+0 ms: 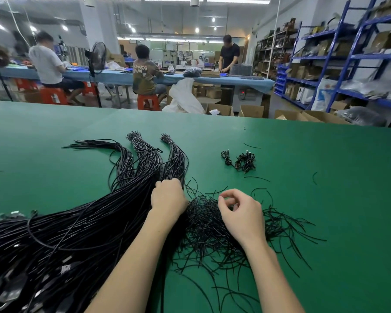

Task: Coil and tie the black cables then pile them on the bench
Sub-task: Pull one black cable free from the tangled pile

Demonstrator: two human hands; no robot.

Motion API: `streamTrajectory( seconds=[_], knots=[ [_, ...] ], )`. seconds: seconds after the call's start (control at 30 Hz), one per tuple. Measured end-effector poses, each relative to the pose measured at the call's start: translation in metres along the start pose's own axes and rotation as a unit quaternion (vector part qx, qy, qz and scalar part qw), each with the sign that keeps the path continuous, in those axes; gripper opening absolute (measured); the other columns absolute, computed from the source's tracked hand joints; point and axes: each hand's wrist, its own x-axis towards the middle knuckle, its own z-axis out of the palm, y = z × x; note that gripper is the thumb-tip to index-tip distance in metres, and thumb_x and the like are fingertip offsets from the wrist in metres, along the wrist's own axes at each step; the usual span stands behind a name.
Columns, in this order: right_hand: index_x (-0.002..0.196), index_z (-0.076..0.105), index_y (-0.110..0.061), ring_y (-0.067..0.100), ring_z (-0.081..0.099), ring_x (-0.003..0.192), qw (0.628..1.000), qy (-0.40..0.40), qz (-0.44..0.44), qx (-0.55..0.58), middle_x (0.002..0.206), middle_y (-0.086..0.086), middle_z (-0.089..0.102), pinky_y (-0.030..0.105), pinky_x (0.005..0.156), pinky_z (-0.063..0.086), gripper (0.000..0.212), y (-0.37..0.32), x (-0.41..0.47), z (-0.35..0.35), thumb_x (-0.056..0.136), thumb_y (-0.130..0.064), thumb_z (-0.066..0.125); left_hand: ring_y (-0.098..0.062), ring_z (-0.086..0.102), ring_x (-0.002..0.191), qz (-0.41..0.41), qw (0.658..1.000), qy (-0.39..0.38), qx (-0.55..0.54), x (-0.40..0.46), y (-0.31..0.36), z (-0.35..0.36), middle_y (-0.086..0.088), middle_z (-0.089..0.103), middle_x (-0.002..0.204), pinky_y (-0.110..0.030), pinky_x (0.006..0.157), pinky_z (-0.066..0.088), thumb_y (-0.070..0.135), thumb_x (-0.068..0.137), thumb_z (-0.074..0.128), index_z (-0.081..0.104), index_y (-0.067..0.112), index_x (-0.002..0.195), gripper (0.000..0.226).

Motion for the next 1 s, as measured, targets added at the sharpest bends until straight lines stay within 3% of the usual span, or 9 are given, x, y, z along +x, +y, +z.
streamTrajectory(
  seconds=[0.2, 0.3, 0.43, 0.5, 0.6, 0.67, 0.8, 0.87, 1.0],
  knots=[
    [0.083, 0.069, -0.033, 0.003, 0.05, 0.05, 1.0, -0.001, -0.002, 0.026, 0.067, -0.019, 0.067, 0.026, 0.053, 0.047, 0.009, -0.005, 0.002, 0.001, 0.092, -0.034, 0.068, -0.032, 0.066, 0.101, -0.043, 0.998, 0.007, -0.036, 0.003, -0.003, -0.003, -0.01, 0.069, 0.108, -0.035, 0.079, 0.047, 0.036, 0.094, 0.06, 0.069, 0.014, 0.107, 0.027],
    [0.083, 0.072, -0.03, 0.006, 0.061, 0.056, 0.999, -0.002, -0.003, 0.053, 0.067, -0.016, 0.07, 0.026, 0.06, 0.055, 0.01, -0.014, 0.003, 0.001, 0.092, -0.034, 0.068, -0.032, 0.065, 0.095, -0.057, 0.997, 0.003, -0.058, 0.004, -0.002, -0.006, -0.01, 0.069, 0.105, -0.034, 0.078, 0.046, 0.036, 0.091, 0.058, 0.071, 0.015, 0.103, 0.027],
    [0.086, 0.073, -0.028, -0.009, 0.062, 0.059, 0.988, -0.126, 0.006, 0.086, 0.067, -0.02, 0.073, 0.005, 0.056, 0.041, 0.01, -0.04, 0.0, 0.006, 0.091, -0.036, 0.069, -0.034, 0.06, 0.082, -0.074, 0.987, -0.023, -0.144, 0.004, -0.001, -0.009, -0.016, 0.07, 0.091, -0.034, 0.078, 0.051, 0.033, 0.09, 0.054, 0.071, 0.008, 0.086, 0.03],
    [0.091, 0.072, -0.029, -0.006, 0.06, 0.051, 0.974, -0.196, 0.029, 0.107, 0.066, -0.017, 0.073, 0.006, 0.051, 0.04, 0.009, -0.054, -0.006, 0.016, 0.087, -0.036, 0.071, -0.032, 0.063, 0.076, -0.077, 0.97, -0.027, -0.227, 0.007, -0.002, -0.011, -0.014, 0.067, 0.071, -0.029, 0.068, 0.049, 0.029, 0.091, 0.056, 0.066, 0.008, 0.065, 0.034],
    [0.099, 0.067, -0.029, 0.001, 0.057, 0.046, 0.948, -0.258, 0.086, 0.167, 0.067, -0.005, 0.075, 0.014, 0.044, 0.041, 0.015, -0.066, -0.017, 0.032, 0.084, -0.03, 0.072, -0.022, 0.055, 0.055, -0.091, 0.926, -0.04, -0.364, 0.01, -0.006, -0.013, -0.003, 0.061, 0.052, -0.025, 0.059, 0.043, 0.023, 0.09, 0.062, 0.069, 0.01, 0.06, 0.034],
    [0.098, 0.069, -0.026, 0.003, 0.056, 0.048, 0.941, -0.256, 0.11, 0.191, 0.072, -0.002, 0.077, 0.017, 0.047, 0.043, 0.016, -0.068, -0.021, 0.039, 0.082, -0.028, 0.072, -0.021, 0.053, 0.055, -0.107, 0.877, -0.06, -0.465, 0.012, -0.008, -0.013, -0.007, 0.066, 0.061, -0.026, 0.058, 0.045, 0.017, 0.09, 0.064, 0.072, 0.011, 0.064, 0.028],
    [0.099, 0.067, -0.029, 0.008, 0.069, 0.071, 0.966, -0.174, 0.116, 0.15, 0.077, -0.006, 0.077, 0.026, 0.07, 0.054, 0.026, -0.066, -0.022, 0.042, 0.078, -0.041, 0.077, -0.012, 0.056, 0.046, -0.111, 0.828, -0.064, -0.546, 0.01, -0.007, -0.015, -0.01, 0.072, 0.071, -0.017, 0.041, 0.04, 0.003, 0.09, 0.064, 0.068, 0.007, 0.078, 0.013],
    [0.099, 0.067, -0.028, 0.005, 0.07, 0.071, 0.972, -0.154, 0.111, 0.136, 0.073, -0.008, 0.075, 0.024, 0.072, 0.054, 0.024, -0.064, -0.022, 0.043, 0.08, -0.039, 0.077, -0.012, 0.062, 0.05, -0.11, 0.821, -0.063, -0.557, 0.009, -0.005, -0.017, -0.007, 0.074, 0.07, -0.017, 0.042, 0.043, 0.002, 0.089, 0.065, 0.066, 0.007, 0.087, 0.006],
    [0.085, 0.073, -0.023, -0.007, 0.06, 0.051, 0.971, -0.167, 0.112, 0.133, 0.064, -0.013, 0.074, 0.011, 0.061, 0.048, 0.005, -0.064, -0.022, 0.043, 0.087, -0.026, 0.071, -0.013, 0.066, 0.053, -0.12, 0.827, -0.048, -0.547, 0.011, -0.007, -0.018, -0.01, 0.076, 0.075, -0.018, 0.046, 0.048, 0.003, 0.088, 0.065, 0.067, 0.008, 0.089, 0.006]
  ],
)
